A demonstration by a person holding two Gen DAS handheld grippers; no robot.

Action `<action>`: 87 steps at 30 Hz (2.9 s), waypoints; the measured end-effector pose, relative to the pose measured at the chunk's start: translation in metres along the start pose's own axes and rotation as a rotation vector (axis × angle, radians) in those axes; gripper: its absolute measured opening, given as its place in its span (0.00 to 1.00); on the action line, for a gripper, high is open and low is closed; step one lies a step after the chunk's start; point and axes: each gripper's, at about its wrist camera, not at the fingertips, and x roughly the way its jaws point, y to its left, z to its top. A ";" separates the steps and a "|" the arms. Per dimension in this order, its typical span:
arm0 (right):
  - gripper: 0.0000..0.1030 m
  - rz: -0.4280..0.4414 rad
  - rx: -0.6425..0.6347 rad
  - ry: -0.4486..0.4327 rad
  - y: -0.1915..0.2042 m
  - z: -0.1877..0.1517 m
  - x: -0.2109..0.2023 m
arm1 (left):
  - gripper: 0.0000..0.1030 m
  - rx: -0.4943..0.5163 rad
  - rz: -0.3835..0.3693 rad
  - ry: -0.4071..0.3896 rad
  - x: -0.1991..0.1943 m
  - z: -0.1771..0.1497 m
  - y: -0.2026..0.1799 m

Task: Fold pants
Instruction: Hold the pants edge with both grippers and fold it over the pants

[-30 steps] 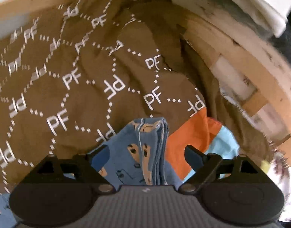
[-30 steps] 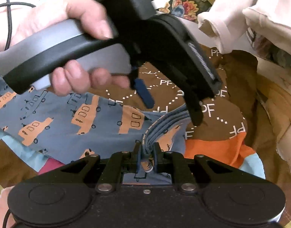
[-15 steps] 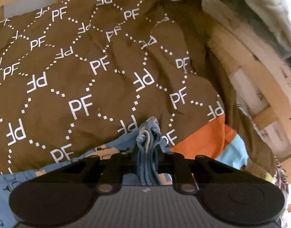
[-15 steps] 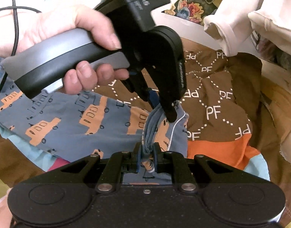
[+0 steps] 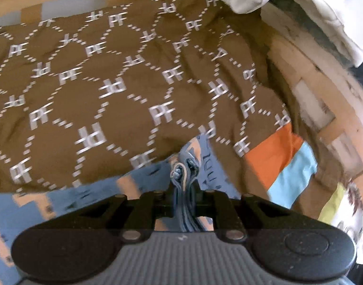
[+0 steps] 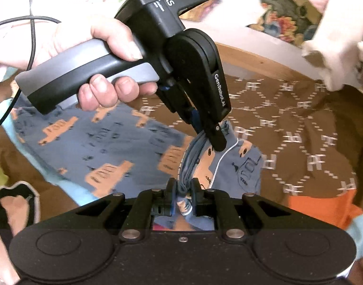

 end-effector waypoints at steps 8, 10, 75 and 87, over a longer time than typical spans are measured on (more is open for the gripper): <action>0.13 0.114 -0.049 0.011 0.040 0.006 0.014 | 0.12 -0.057 0.047 0.021 -0.019 -0.034 0.047; 0.13 0.122 -0.052 0.015 0.045 0.005 0.020 | 0.12 -0.074 0.053 0.022 -0.017 -0.039 0.055; 0.13 0.407 -0.027 0.036 0.108 0.042 0.061 | 0.10 -0.244 0.129 -0.014 -0.083 -0.098 0.150; 0.14 0.412 -0.065 0.063 0.119 0.037 0.075 | 0.12 -0.262 0.128 -0.001 -0.077 -0.102 0.158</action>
